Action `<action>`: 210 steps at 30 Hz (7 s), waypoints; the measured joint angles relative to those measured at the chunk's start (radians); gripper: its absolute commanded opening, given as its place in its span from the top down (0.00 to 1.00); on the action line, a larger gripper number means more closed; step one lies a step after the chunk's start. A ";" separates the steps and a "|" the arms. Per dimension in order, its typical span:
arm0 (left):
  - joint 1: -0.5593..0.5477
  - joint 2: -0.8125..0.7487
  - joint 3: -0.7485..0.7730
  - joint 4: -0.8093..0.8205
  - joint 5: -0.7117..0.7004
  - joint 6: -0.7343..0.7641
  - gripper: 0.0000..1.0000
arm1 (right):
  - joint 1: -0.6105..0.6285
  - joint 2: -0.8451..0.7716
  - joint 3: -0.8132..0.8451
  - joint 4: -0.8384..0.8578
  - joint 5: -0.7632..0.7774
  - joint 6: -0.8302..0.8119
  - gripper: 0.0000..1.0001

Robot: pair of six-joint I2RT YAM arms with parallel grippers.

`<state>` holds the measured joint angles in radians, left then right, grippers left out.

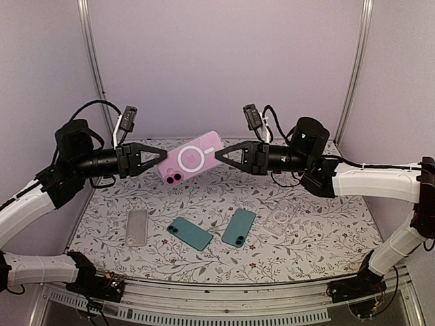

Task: Take the phone out of the phone case
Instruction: Remove the top left corner of the phone from the phone case, then pass from the right arm to the left

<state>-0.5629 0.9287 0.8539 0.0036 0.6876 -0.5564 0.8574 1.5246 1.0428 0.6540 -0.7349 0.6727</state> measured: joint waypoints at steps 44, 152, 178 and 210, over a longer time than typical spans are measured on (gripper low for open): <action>-0.039 -0.034 0.000 -0.168 -0.233 0.161 0.89 | 0.002 0.048 0.050 -0.122 0.072 0.015 1.00; -0.291 -0.031 0.020 -0.114 -0.684 0.006 0.31 | -0.042 -0.090 0.030 -0.046 0.396 0.073 1.00; -0.266 0.079 -0.104 0.539 -0.419 -0.148 0.60 | -0.042 -0.070 -0.068 0.342 0.188 0.326 1.00; -0.265 0.073 -0.068 0.342 -0.248 -0.152 1.00 | -0.208 -0.146 -0.113 0.100 -0.172 0.087 0.16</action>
<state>-0.8280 1.0016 0.7864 0.3454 0.4393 -0.7086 0.6491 1.3788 0.9298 0.7540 -0.9070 0.7601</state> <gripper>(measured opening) 0.101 0.878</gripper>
